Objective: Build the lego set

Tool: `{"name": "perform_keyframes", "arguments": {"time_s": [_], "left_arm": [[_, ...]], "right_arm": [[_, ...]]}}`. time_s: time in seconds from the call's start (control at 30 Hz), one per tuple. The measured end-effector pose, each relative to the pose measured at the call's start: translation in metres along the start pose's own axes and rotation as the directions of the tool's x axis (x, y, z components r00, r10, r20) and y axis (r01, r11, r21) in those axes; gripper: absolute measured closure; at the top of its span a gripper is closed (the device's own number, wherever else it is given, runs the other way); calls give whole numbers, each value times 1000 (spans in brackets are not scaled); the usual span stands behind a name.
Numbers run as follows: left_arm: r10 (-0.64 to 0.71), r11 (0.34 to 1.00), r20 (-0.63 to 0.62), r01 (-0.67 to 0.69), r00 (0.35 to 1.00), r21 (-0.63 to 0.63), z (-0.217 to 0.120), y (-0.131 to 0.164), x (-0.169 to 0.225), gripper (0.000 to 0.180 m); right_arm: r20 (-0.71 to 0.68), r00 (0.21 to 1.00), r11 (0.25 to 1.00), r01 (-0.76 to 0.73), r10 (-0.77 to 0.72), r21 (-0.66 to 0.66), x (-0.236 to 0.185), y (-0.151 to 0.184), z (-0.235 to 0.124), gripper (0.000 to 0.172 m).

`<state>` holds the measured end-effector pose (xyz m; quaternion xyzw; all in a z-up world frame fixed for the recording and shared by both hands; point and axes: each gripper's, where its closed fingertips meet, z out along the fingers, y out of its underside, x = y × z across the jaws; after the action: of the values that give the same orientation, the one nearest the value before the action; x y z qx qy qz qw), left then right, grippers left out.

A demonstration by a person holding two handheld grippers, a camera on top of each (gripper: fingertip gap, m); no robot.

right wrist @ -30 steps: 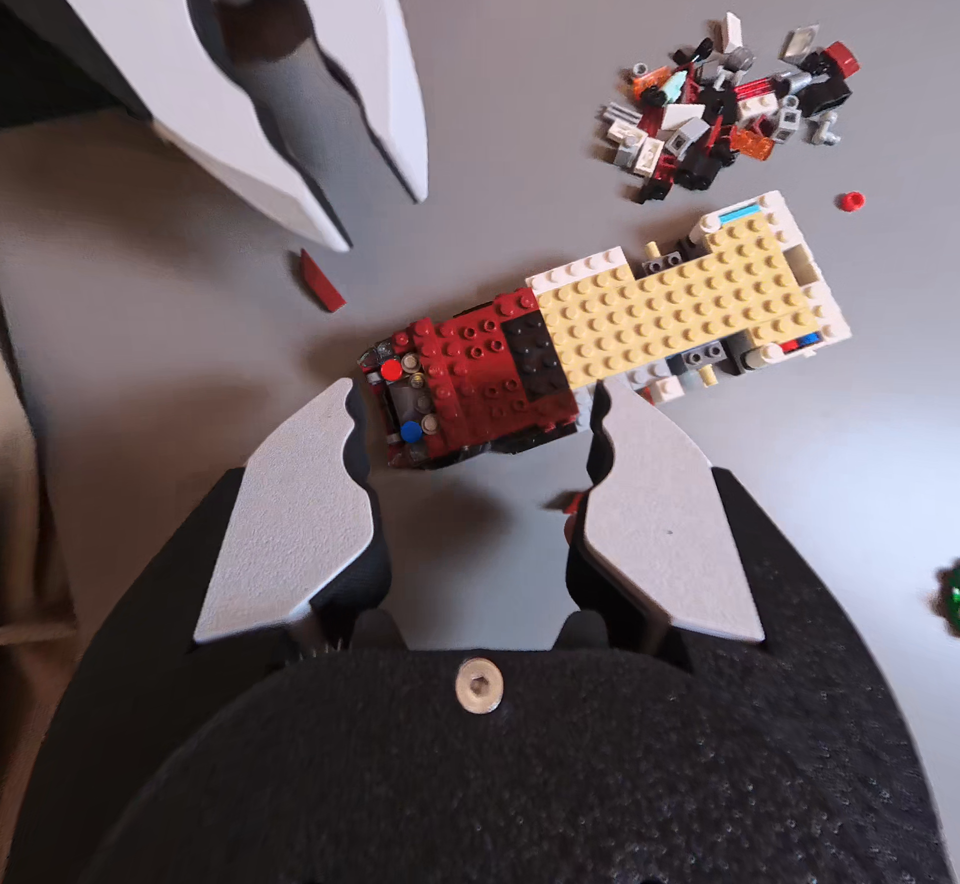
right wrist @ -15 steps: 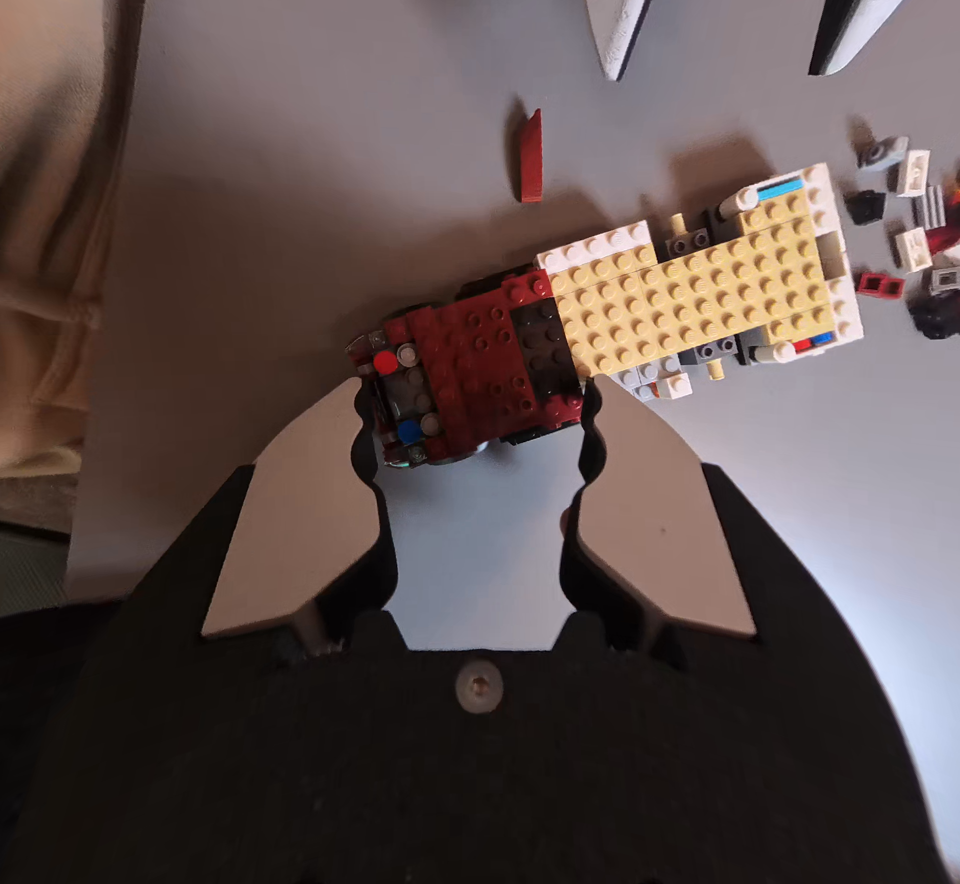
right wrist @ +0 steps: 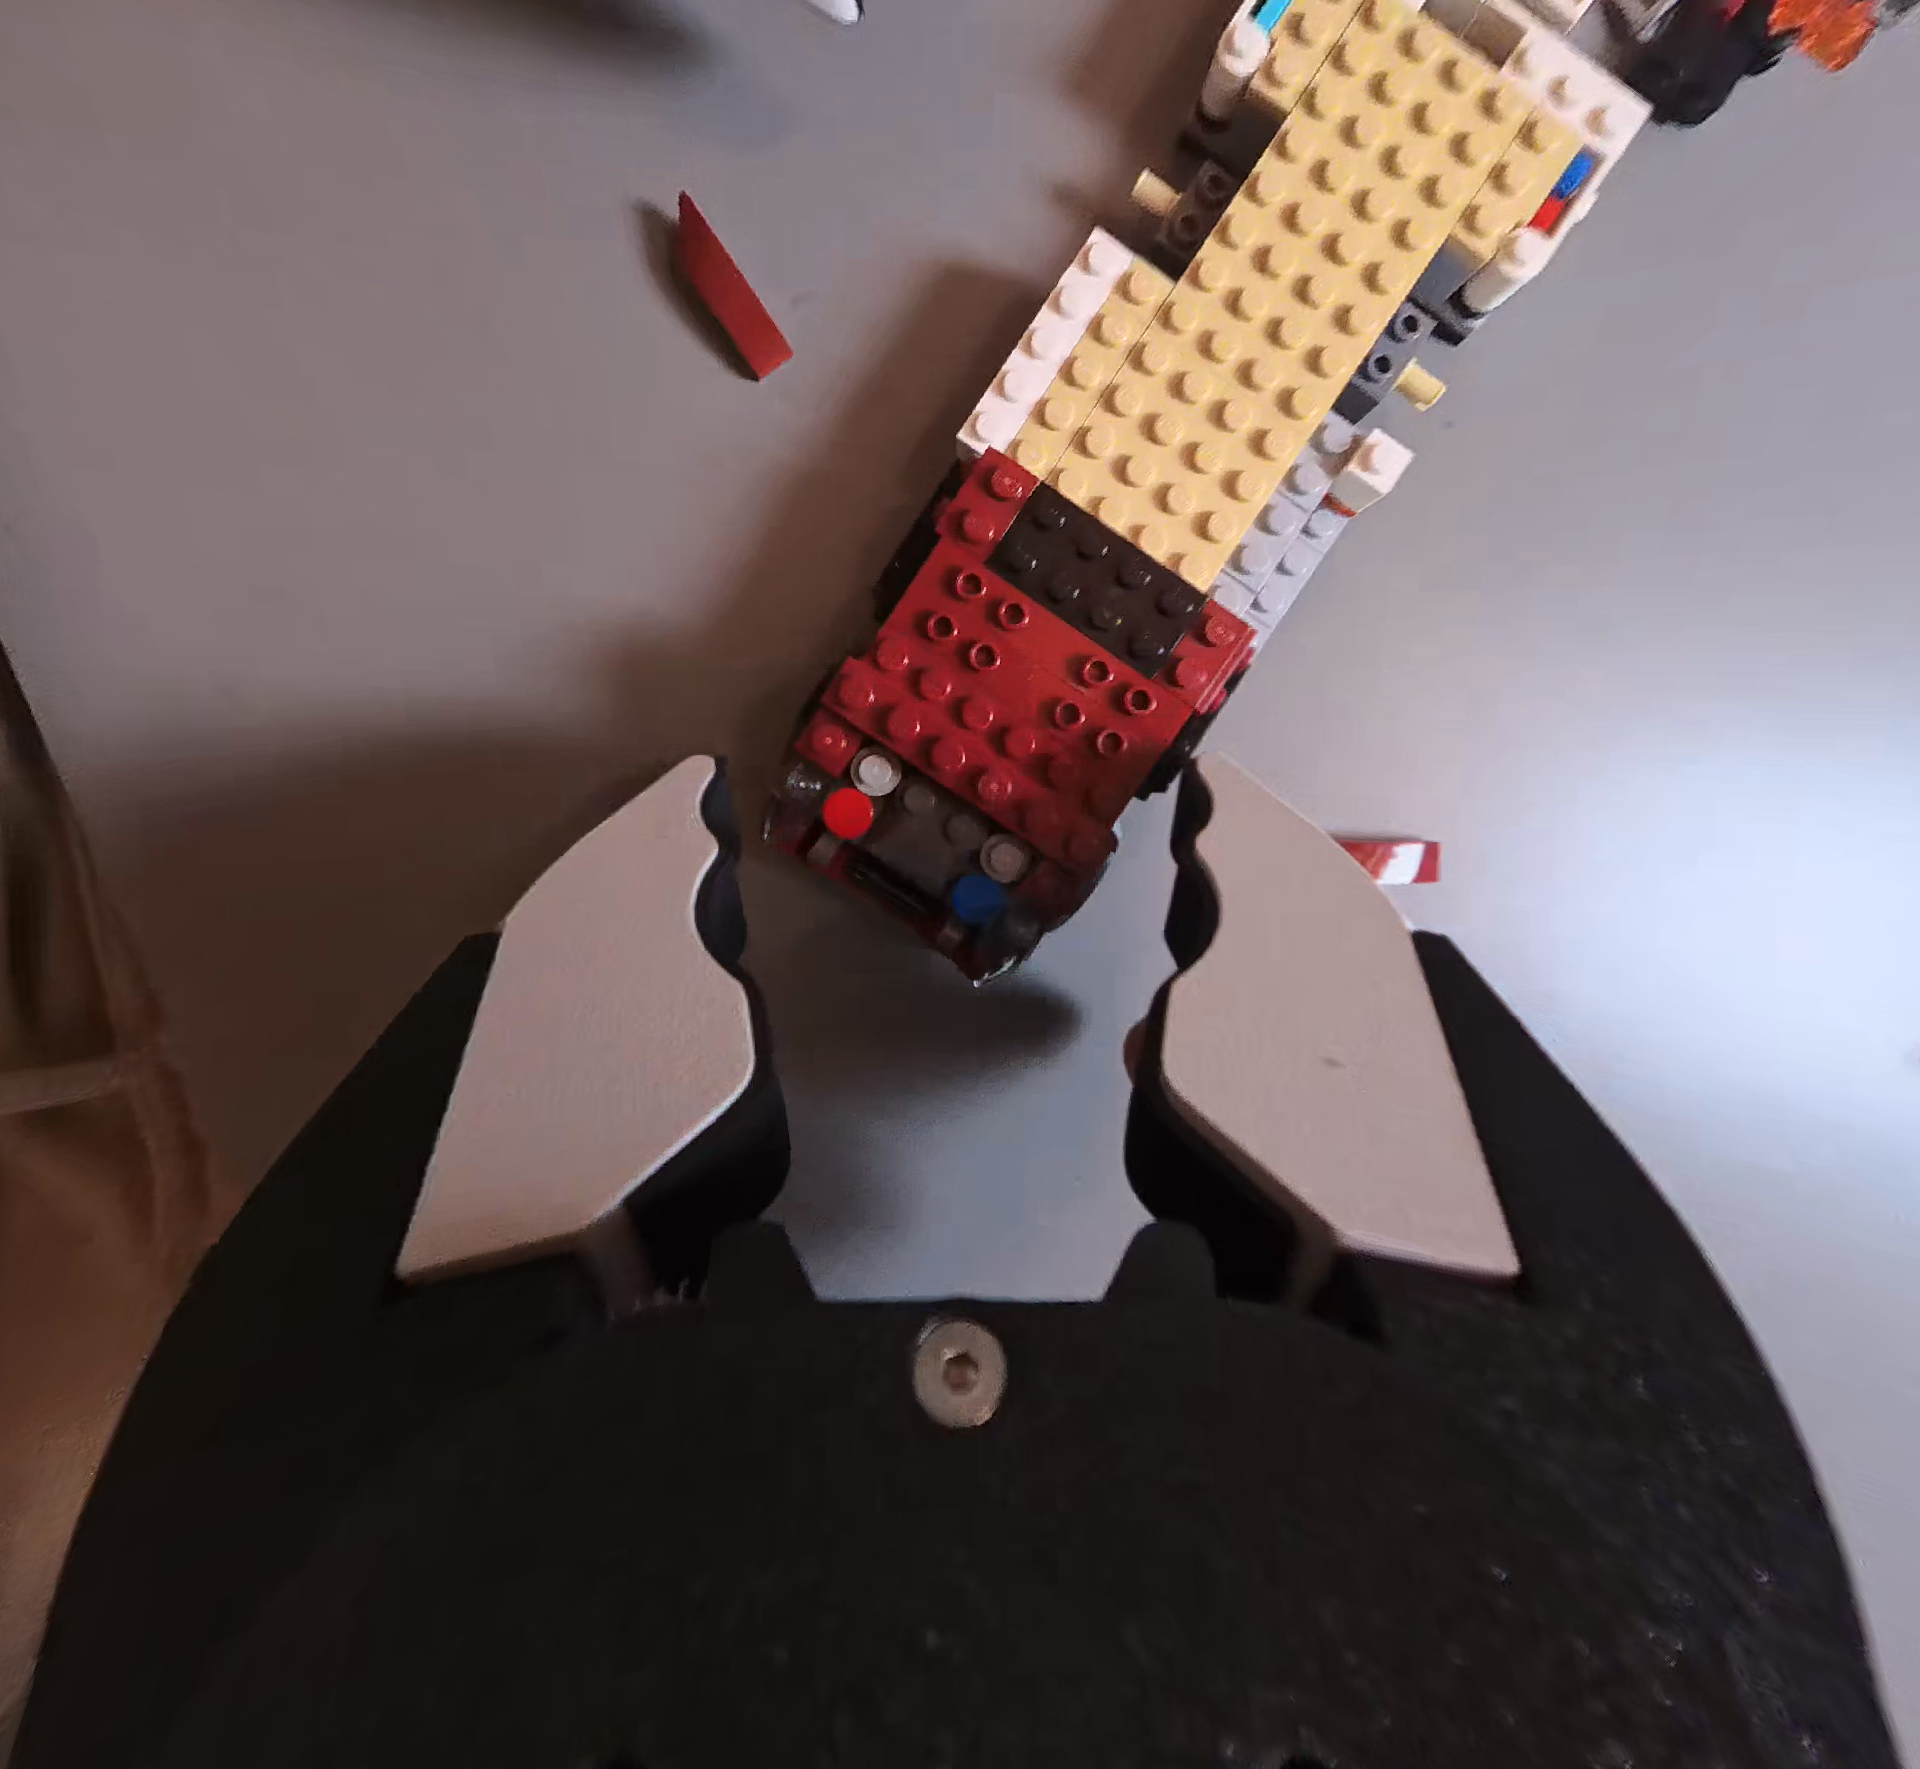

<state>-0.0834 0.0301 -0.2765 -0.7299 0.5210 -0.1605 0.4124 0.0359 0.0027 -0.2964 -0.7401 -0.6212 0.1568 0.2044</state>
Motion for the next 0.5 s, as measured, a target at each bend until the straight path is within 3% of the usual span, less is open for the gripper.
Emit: {"name": "perform_keyframes", "arguments": {"time_s": [0.23, 0.5], "left_arm": [[-58, 997, 80, 62, 995, -47, -1, 14, -21, 138], [-76, 997, 114, 74, 991, 16, -16, 3, -33, 138]], "right_arm": [[-20, 999, 999, 30, -30, -28, -14, 10, -5, 98], [36, 991, 992, 125, -125, 23, -27, -20, 11, 99]]}}
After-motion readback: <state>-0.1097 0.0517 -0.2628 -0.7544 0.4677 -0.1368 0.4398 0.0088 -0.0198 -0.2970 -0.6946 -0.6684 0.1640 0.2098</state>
